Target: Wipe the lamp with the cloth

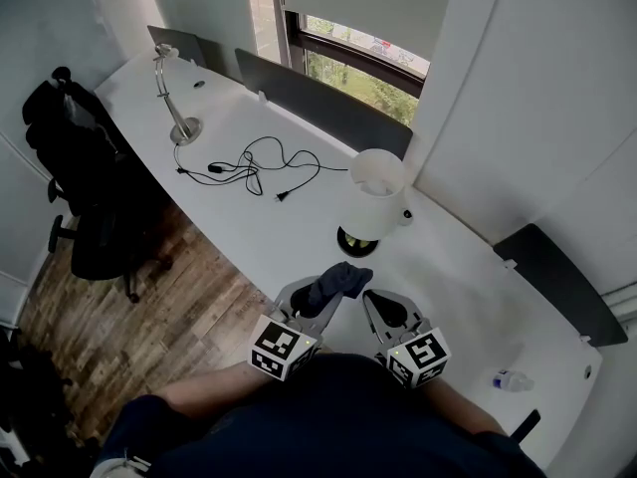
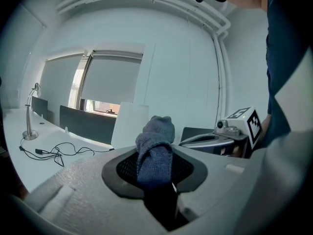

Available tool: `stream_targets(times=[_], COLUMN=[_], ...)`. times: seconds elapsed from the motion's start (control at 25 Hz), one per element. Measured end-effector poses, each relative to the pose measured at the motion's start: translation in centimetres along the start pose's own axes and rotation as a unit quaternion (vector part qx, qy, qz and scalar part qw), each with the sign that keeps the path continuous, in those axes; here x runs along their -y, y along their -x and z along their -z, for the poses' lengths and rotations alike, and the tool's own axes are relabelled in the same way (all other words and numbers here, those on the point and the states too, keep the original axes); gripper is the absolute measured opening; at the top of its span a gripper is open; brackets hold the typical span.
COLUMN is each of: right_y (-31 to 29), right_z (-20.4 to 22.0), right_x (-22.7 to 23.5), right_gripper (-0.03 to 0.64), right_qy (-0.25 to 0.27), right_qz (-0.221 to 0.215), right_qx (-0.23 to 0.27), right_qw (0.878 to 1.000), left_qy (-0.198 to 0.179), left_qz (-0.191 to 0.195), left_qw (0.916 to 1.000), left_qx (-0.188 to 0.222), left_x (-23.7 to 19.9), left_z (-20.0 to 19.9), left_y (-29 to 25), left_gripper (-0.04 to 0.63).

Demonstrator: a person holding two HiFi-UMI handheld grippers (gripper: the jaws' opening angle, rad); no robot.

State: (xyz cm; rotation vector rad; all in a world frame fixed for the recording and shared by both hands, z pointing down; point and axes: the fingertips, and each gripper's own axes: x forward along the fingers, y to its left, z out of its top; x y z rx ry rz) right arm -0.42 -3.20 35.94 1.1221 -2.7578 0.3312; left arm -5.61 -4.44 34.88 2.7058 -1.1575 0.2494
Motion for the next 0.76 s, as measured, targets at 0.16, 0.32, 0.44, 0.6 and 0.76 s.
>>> stream_targets(times=[0.16, 0.32, 0.44, 0.6, 0.76], right_y=[-0.05, -0.08, -0.08, -0.05, 0.03], right_z=[0.24, 0.33, 0.32, 0.21, 0.37], right_x=[0.03, -0.05, -0.11, -0.03, -0.05], right_gripper=[0.008, 0.008, 0.008, 0.008, 0.008], right_qy=[0.006, 0.004, 0.0, -0.001, 0.001], right_qz=[0.0, 0.001, 0.003, 0.005, 0.003], right_qx=[0.002, 0.0, -0.001, -0.001, 0.0], right_qw=[1.0, 1.0, 1.0, 1.0, 1.0], left_qy=[0.0, 0.0, 0.001, 0.0, -0.002], left_qz=[0.004, 0.005, 0.005, 0.005, 0.006], left_qw=[1.0, 1.0, 1.0, 1.0, 1.0], left_qx=[0.001, 0.001, 0.002, 0.002, 0.003], left_x=[0.16, 0.09, 0.06, 0.03, 0.16], left_z=[-0.09, -0.03, 0.03, -0.06, -0.04], left_y=[0.01, -0.01, 0.04, 0.05, -0.01], left_gripper=[0.117, 0.117, 0.117, 0.117, 0.117])
